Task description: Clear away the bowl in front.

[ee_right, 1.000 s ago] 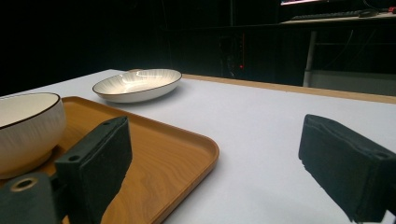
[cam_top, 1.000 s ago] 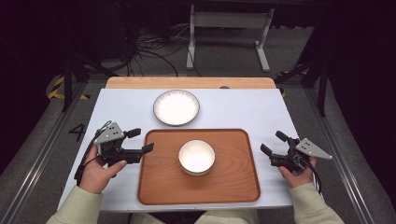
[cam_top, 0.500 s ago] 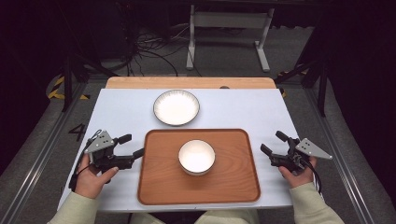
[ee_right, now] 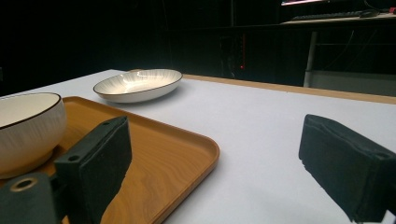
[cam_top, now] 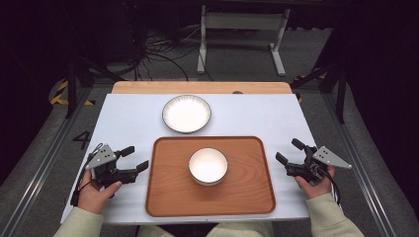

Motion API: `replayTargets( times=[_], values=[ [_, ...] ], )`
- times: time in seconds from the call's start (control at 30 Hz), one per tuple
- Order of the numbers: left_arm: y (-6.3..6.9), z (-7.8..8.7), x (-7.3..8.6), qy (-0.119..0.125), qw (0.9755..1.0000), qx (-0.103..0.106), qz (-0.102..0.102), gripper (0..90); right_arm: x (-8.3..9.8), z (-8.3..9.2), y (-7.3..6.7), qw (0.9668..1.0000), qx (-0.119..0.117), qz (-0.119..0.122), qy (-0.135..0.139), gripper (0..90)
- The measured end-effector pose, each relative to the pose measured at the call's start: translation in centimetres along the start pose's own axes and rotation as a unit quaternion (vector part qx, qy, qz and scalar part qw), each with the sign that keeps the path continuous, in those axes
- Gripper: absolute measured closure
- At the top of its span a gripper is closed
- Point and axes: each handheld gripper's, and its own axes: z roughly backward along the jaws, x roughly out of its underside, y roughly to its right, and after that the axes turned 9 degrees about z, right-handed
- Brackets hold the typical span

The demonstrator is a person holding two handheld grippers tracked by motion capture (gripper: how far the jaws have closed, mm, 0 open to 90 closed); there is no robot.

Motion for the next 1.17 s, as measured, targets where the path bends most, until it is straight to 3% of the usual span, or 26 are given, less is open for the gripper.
replayTargets(
  times=[0.4, 0.5, 0.77, 1.17],
  values=[
    [-0.5, 0.4, 1.4, 0.001, 0.9999, 0.008, 0.006, 20.3, 0.0, 0.0, 0.0, 1.0, -0.001, 0.001, 0.0, 10.2],
    [-0.8, 0.4, 1.8, 0.001, 0.9999, 0.014, -0.006, 20.3, 0.0, 0.0, 0.0, 1.0, -0.001, 0.001, 0.0, 10.2],
    [-1.5, 0.6, 1.9, 0.014, 0.9994, 0.018, 0.027, 18.5, 0.0, 0.0, 0.0, 1.0, -0.001, 0.003, 0.0, 10.2],
    [-1.4, 0.6, 1.9, 0.01, 0.9996, 0.012, 0.025, 17.0, 0.0, 0.0, 0.0, 1.0, -0.001, 0.001, 0.001, 10.2]
  ],
)
